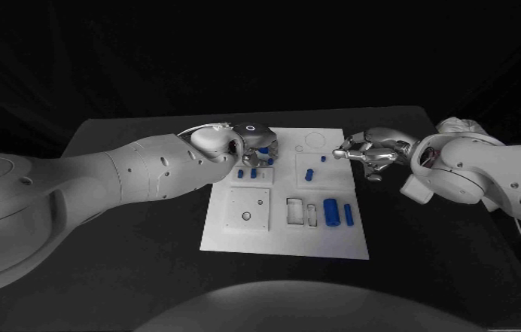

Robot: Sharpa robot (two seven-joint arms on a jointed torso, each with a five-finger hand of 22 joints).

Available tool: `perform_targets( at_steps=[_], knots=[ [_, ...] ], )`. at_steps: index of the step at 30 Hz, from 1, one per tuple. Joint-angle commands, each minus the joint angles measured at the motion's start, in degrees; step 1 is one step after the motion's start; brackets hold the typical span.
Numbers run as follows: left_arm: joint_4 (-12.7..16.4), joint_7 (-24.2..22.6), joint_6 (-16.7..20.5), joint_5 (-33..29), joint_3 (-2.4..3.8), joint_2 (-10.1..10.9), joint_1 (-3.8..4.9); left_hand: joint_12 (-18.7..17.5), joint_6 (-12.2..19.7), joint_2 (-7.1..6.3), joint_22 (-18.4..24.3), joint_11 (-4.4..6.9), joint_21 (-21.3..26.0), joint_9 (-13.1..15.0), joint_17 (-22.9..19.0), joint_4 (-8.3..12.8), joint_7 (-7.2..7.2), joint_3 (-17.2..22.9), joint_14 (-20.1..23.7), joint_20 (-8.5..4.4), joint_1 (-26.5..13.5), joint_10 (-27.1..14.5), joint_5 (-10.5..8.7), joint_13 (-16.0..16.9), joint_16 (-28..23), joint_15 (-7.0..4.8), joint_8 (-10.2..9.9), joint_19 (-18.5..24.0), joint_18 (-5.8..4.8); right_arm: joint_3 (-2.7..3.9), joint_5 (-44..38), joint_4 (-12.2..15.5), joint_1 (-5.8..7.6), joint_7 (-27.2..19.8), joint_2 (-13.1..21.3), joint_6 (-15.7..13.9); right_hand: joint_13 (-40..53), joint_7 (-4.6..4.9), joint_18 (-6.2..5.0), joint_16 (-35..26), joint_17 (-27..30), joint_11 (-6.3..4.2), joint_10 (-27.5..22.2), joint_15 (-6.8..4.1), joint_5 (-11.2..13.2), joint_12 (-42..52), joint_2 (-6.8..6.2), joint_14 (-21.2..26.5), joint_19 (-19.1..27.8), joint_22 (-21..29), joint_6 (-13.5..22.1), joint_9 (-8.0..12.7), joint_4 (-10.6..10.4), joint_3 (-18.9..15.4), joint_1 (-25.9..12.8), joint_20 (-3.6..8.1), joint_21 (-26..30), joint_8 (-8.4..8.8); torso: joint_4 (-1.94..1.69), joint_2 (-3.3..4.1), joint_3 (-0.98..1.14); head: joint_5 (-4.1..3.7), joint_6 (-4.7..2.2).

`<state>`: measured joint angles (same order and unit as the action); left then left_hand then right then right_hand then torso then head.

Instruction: Assemble the parts on the task board

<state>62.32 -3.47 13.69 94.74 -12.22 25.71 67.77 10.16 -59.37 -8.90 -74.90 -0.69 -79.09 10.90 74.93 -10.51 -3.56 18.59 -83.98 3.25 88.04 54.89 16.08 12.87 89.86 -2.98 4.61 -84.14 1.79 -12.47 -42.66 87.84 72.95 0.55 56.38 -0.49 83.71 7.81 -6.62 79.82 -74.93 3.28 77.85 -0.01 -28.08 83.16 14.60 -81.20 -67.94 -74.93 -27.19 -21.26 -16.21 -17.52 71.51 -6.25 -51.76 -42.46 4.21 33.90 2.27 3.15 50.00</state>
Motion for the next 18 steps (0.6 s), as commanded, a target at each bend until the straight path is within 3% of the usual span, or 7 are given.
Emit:
perform_targets(
  at_steps=[1,18],
  knots=[
    [-0.02,-0.97,0.47,0.29,0.04,-0.19,-0.05,-0.14,0.38,-0.18,-11.21,-0.12,0.27,-0.11,15.07,-0.04,0.09,0.4,-6.02,-0.36,0.2,0.56,-0.17,-0.08,0.14,-0.52,-0.23,-0.86,0.89,0.0,-0.03,0.01,-0.04,-0.07,-0.09,0.76,-5.2,-0.13,-0.95,-0.18,-3.96,-0.45,-0.03,-0.13,-0.26,-0.42,-0.09,0.44,0.56,-4.87,-0.46,0.03,0.0,0.4,0.48,-0.02,0.21,0.14,-0.02,-0.04,0.02,0.03,0.0],
    [-0.23,-1.96,1.58,0.29,0.04,-0.52,-0.1,0.39,-1.44,0.7,-11.13,0.23,0.87,0.03,15.07,0.72,0.36,1.58,-6.02,-0.57,0.37,3.17,0.13,-0.64,0.14,-0.78,0.6,-0.61,1.0,0.0,-0.02,-0.03,-0.04,0.29,-0.18,0.9,-5.22,-0.12,-0.97,-0.23,-3.91,-0.44,-0.06,-0.12,-0.28,-0.43,-0.09,0.49,0.64,-4.84,-0.5,0.03,-0.01,0.41,0.48,-0.03,0.36,0.14,0.09,-0.02,0.0,0.02,0.0]
  ],
)
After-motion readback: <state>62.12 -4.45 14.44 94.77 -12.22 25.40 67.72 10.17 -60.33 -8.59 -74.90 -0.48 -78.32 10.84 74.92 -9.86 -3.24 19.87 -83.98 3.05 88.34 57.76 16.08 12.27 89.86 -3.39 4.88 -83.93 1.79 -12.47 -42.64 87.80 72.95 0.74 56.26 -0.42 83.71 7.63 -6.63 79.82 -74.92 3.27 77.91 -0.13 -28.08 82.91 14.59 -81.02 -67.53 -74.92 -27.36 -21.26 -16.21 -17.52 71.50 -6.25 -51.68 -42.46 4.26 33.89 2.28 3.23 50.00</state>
